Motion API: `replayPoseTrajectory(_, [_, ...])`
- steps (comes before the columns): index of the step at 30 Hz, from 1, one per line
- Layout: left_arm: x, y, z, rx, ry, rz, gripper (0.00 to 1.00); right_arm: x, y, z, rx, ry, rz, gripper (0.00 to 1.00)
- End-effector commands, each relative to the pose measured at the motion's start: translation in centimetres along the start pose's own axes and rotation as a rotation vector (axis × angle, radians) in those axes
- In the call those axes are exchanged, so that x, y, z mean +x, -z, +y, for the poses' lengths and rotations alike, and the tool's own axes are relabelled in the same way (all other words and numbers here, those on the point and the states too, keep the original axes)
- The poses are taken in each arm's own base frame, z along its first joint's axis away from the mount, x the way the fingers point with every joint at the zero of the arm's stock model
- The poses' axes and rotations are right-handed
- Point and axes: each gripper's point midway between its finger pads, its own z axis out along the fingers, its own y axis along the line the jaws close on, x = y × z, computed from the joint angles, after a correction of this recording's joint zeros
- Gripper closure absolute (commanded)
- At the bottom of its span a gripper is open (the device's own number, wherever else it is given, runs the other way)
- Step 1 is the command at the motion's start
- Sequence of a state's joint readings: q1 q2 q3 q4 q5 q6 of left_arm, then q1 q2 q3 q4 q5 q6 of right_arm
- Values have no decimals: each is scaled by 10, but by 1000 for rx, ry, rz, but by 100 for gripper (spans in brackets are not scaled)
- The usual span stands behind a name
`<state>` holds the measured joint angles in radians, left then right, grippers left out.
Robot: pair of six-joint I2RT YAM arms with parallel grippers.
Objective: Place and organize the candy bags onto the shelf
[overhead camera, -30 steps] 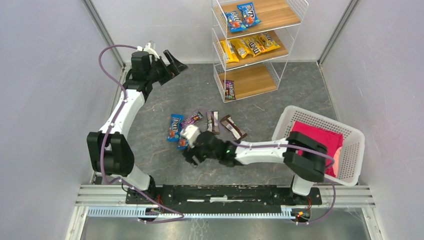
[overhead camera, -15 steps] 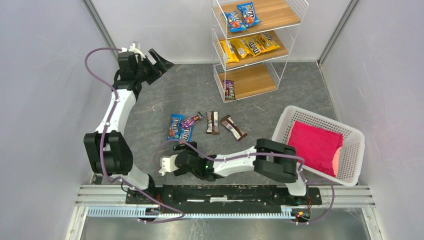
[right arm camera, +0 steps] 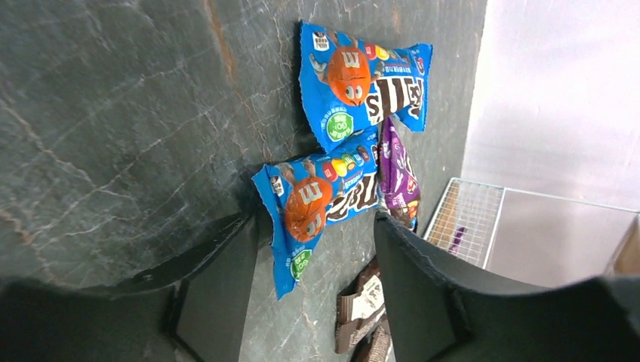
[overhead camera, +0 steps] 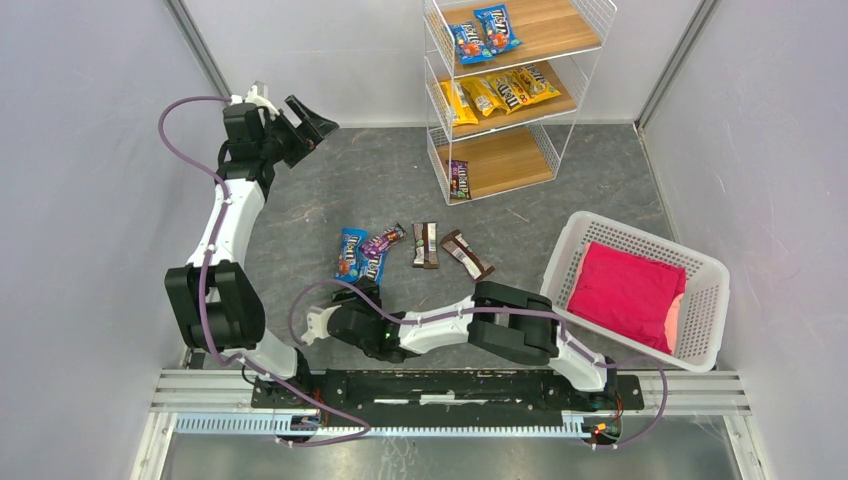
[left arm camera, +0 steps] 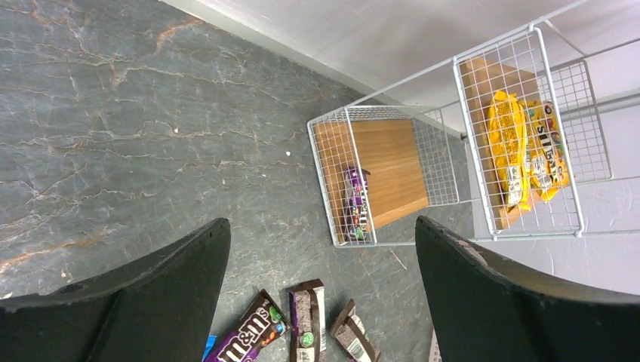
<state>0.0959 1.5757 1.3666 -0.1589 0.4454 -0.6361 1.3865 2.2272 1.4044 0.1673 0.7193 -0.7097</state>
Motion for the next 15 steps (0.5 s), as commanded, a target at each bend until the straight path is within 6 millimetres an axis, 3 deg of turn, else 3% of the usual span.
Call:
replayPoseTrajectory(1, [-7, 3, -9, 45, 40, -21, 3, 9, -8, -4, 58, 16, 66, 39])
replayPoseTrajectory(9, [-8, 4, -12, 56, 43, -23, 3, 9, -18, -6, 56, -7, 91, 67])
replayPoseTrajectory(15, [-7, 3, -10, 49, 42, -23, 3, -4, 10, -30, 44, -165, 20, 89])
